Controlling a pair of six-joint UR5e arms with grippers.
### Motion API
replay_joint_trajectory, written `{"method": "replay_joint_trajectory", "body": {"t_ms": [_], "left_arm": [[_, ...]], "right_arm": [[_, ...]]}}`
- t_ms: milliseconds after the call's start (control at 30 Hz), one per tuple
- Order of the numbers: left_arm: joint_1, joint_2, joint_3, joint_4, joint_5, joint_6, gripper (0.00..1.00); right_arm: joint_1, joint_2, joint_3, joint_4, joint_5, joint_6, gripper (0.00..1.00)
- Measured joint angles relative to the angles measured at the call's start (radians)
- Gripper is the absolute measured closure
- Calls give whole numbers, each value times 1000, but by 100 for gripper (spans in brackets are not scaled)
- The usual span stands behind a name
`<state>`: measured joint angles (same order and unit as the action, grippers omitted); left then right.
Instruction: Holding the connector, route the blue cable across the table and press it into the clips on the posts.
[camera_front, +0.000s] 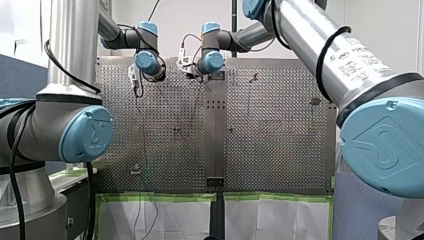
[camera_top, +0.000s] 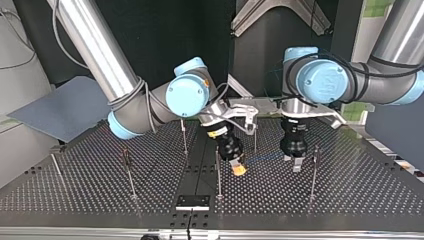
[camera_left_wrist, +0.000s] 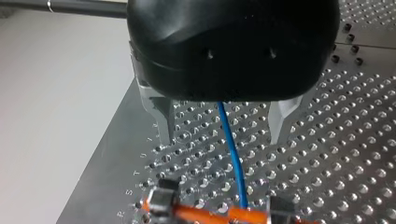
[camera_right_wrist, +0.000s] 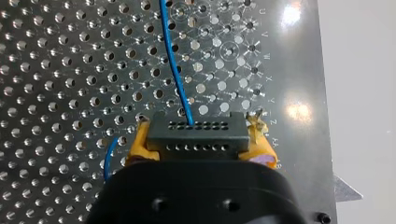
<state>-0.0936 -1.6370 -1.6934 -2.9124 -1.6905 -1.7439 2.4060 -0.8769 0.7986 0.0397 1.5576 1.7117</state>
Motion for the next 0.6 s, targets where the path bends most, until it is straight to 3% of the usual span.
{"method": "replay_joint_trajectory", "body": {"t_ms": [33, 100, 133, 167, 233, 267, 333, 600], "left_arm": [[-1, 0, 0, 0, 0, -2, 38], [-2, 0, 0, 0, -3, -6, 44], [-2, 0, 0, 1, -4, -8, 62], [-2, 0, 0, 2, -6, -11, 62], [-2, 0, 0, 3, -7, -17, 83], [-2, 0, 0, 3, -9, -23, 83], [-1, 0, 0, 4, -11, -32, 100], [-3, 0, -2, 0, -26, -46, 100]], "right_arm": [[0, 0, 0, 0, 0, 0, 100], [-1, 0, 0, 0, 0, 0, 100], [-1, 0, 0, 0, 0, 0, 100], [-1, 0, 0, 0, 0, 0, 100], [-1, 0, 0, 0, 0, 0, 100], [-1, 0, 0, 0, 0, 0, 100], [-1, 0, 0, 0, 0, 1, 100], [-1, 0, 0, 3, 0, 0, 100]]}}
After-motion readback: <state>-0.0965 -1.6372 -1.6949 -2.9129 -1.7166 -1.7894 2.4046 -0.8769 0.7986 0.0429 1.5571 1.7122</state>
